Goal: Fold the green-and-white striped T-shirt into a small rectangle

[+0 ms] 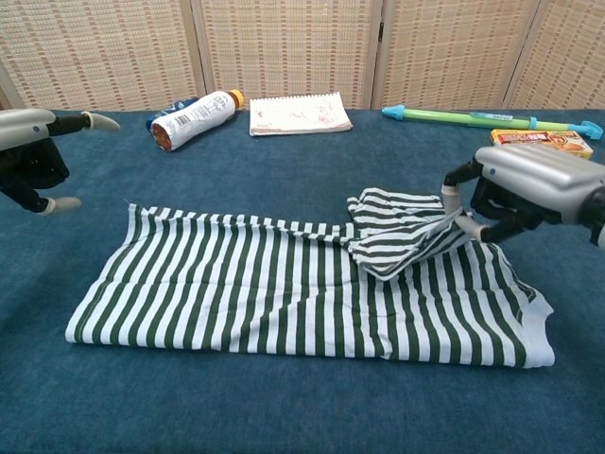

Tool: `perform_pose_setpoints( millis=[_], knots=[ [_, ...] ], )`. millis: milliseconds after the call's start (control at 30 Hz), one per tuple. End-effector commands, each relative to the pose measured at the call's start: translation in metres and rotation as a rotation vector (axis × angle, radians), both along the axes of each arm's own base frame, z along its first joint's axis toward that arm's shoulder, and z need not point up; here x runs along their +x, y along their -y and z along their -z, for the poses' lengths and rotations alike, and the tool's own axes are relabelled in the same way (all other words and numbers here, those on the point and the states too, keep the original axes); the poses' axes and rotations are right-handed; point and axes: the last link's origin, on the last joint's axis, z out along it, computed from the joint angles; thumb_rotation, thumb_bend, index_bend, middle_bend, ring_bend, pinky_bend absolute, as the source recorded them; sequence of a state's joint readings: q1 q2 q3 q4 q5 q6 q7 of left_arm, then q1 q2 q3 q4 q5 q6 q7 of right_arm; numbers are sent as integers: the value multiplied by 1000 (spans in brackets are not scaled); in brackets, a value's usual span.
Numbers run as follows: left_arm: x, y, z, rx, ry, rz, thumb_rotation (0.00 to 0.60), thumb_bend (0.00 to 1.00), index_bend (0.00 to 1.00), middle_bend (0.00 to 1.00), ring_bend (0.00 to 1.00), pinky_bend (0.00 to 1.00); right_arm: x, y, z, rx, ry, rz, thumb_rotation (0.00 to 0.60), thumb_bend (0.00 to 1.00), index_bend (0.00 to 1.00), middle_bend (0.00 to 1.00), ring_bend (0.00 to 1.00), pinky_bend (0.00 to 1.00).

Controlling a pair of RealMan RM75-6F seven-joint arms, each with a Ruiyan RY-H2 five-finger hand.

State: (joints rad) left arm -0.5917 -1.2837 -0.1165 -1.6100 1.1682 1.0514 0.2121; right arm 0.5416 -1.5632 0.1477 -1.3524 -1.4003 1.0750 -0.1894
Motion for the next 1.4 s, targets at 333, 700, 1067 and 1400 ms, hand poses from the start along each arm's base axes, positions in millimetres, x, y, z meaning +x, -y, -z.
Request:
perform_pose_setpoints(
  millis=[333,700,1067,1400],
  knots=[
    [-6,15,-9,15,22,0,600,380,0,930,868,1000,6,50,-1,-101,8,84,600,494,535,954,1000,1000],
    [-17,22,-11,12,29,-28,600,380,0,930,868,1000,8,85,14,-134,-33,135,600,494,535,954,1000,1000],
    [-26,25,-10,8,38,-60,600,380,0,930,868,1000,12,111,21,-136,-102,180,600,481,427,950,1000,1000],
    [-34,28,-12,9,39,-85,600,380,0,930,868,1000,31,129,19,-93,-126,187,600,447,268,939,1000,1000]
  ],
)
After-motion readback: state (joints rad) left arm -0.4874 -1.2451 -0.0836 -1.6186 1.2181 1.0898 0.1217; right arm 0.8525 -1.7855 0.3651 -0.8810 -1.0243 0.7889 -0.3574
